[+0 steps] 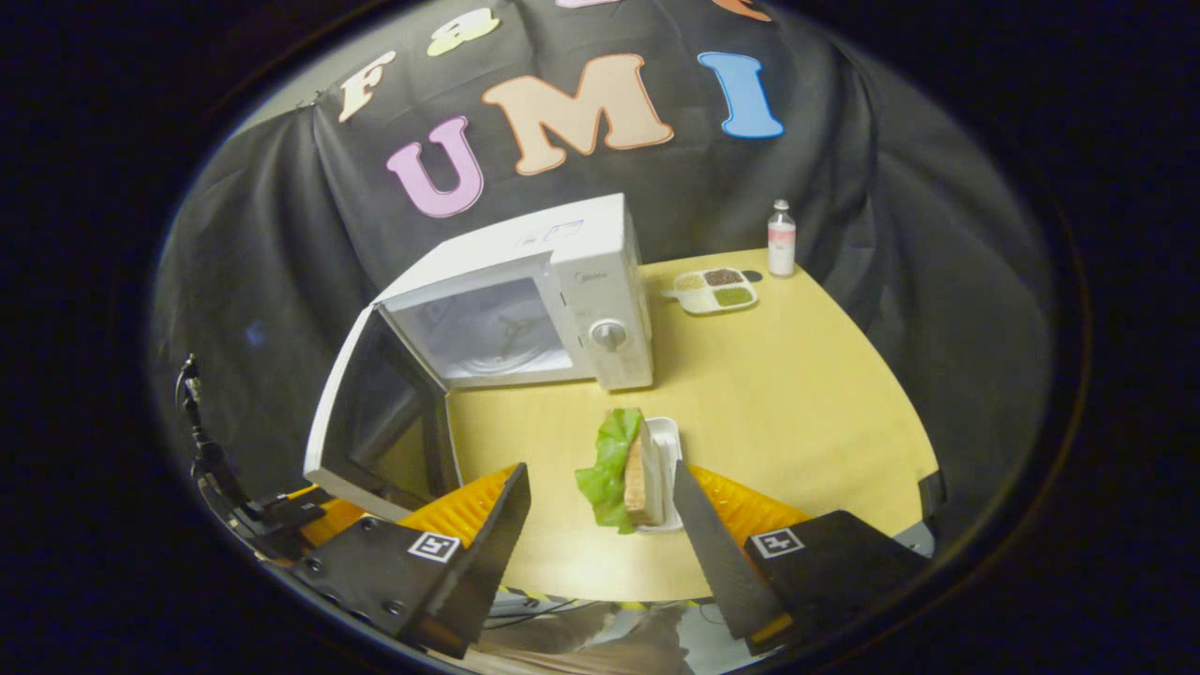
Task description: Open the microwave oven with the left hand, put the food in, and close the microwave oven.
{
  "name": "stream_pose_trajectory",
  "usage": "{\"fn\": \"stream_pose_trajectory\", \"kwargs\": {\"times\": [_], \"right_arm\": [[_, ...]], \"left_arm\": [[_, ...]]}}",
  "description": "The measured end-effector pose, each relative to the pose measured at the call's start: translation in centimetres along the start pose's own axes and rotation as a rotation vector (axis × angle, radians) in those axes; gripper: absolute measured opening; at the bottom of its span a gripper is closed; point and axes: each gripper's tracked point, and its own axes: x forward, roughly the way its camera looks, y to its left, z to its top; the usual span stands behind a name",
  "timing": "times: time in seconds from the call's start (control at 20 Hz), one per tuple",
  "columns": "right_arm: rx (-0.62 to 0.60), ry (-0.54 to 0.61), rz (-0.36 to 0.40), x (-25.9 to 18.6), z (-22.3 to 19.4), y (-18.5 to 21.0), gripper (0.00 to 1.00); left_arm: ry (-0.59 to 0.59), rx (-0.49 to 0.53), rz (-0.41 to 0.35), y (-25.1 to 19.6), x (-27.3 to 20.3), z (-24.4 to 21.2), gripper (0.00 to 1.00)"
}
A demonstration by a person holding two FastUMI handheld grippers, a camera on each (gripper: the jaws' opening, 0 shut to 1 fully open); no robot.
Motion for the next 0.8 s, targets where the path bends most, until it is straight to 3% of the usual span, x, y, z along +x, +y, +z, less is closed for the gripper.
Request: {"fn": "stream_pose_trajectory", "kwargs": {"times": [0.5, 0.55, 0.6, 0.75, 0.8], "right_arm": [[-0.064, 0.089, -0.098, 3.8, -2.7, 0.2, 0.96], [-0.062, 0.097, -0.105, 4.2, -2.9, 0.3, 0.9], [-0.059, 0.108, -0.112, 4.6, -3.2, 0.4, 0.96], [-0.061, 0.141, -0.143, 5.9, -4.0, 0.4, 0.96], [-0.068, 0.147, -0.156, 6.3, -4.0, 0.3, 0.9]], "left_arm": [[-0.019, -0.199, 0.015, 9.7, -1.8, -0.8, 0.99], [-0.023, -0.206, 0.023, 10.8, -2.0, -0.9, 0.99], [-0.025, -0.205, 0.034, 11.8, -2.1, -0.8, 0.99], [-0.056, -0.172, 0.1, 15.7, -2.7, 0.1, 0.99], [-0.065, -0.159, 0.128, 17.1, -3.0, 0.4, 0.97]]}}
